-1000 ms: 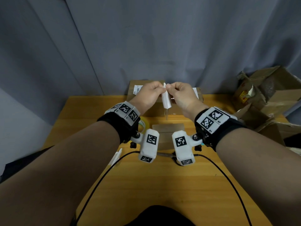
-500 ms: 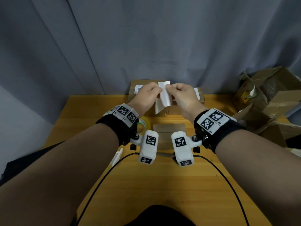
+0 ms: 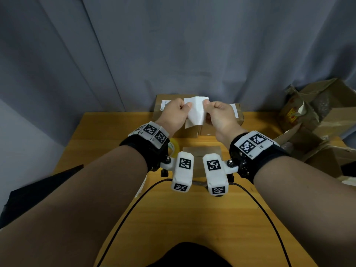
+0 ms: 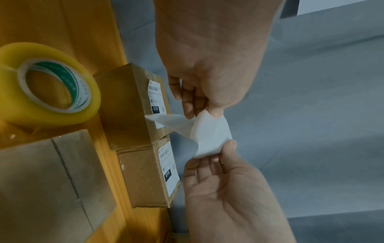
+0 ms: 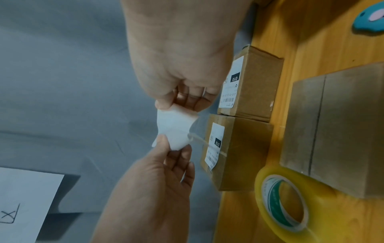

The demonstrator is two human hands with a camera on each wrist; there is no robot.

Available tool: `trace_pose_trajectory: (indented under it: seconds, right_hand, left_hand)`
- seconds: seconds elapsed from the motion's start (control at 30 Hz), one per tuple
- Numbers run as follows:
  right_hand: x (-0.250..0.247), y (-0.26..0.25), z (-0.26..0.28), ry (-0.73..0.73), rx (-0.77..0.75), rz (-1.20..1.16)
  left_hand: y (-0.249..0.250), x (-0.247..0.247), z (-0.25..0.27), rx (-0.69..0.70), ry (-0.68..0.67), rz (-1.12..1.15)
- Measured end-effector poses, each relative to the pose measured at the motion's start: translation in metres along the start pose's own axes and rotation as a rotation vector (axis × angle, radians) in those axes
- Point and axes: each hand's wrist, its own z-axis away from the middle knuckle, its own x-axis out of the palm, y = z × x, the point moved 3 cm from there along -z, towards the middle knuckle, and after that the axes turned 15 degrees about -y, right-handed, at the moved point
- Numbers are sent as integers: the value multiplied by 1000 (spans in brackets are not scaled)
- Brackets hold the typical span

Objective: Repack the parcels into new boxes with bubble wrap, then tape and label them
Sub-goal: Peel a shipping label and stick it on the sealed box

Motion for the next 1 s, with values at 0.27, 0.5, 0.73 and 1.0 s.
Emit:
trace_pose_trajectory:
  seconds: [0.27,0.5,0.73,1.0]
  right_hand:
    - [-9,3,1,24,33,26]
    - [-17,6,-1,58,16,60]
    - [-16,0,-7,26,-37,117]
    - [-4,3,-4,-118,117,-308]
  left_hand:
    - [-14,1,2,-59,21,9]
    - [-20,2,5,-86,69,160]
    - [-8,2,12,-74,-86,363]
    - [-8,-3,8,-41,-37,296]
